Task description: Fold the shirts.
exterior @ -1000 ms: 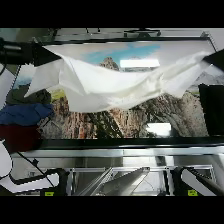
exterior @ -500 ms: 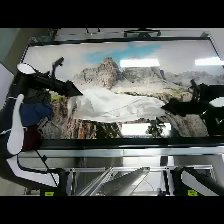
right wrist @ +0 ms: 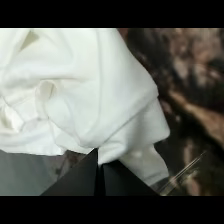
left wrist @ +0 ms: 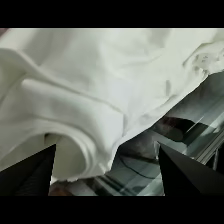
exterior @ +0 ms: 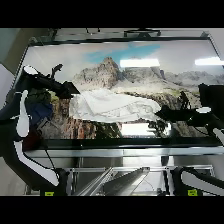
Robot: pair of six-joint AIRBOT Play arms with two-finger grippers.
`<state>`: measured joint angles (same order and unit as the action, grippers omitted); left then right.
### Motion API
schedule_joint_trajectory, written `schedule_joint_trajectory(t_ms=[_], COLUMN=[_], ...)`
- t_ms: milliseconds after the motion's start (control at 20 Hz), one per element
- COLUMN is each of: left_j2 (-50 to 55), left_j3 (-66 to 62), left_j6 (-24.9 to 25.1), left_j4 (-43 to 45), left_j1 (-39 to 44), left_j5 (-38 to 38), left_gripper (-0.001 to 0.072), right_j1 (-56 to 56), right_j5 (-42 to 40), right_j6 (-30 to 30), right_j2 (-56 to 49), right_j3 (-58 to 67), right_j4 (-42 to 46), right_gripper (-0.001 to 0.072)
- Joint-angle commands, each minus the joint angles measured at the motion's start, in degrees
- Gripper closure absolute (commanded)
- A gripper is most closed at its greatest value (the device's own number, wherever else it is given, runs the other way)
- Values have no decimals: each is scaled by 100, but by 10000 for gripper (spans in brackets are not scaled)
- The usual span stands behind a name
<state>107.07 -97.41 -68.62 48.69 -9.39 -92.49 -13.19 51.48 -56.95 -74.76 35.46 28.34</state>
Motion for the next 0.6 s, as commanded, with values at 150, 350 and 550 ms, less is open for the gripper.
schedule_joint_trajectory(t_ms=[150,350,550], left_j2=[-1180,-1790,-1888], left_j3=[1895,3534,4203], left_j6=[4,109,109], left_j4=[669,881,809], left_j1=[-146,-232,-302], left_j5=[-66,1047,2566], left_gripper=[30,29,30], right_j1=[7,7,7], right_j5=[-192,-2,136], right_j6=[339,468,472], right_j2=[-26,-24,-26], right_j3=[-7,-7,-7], right_j4=[-356,-358,-358], right_gripper=[695,695,695])
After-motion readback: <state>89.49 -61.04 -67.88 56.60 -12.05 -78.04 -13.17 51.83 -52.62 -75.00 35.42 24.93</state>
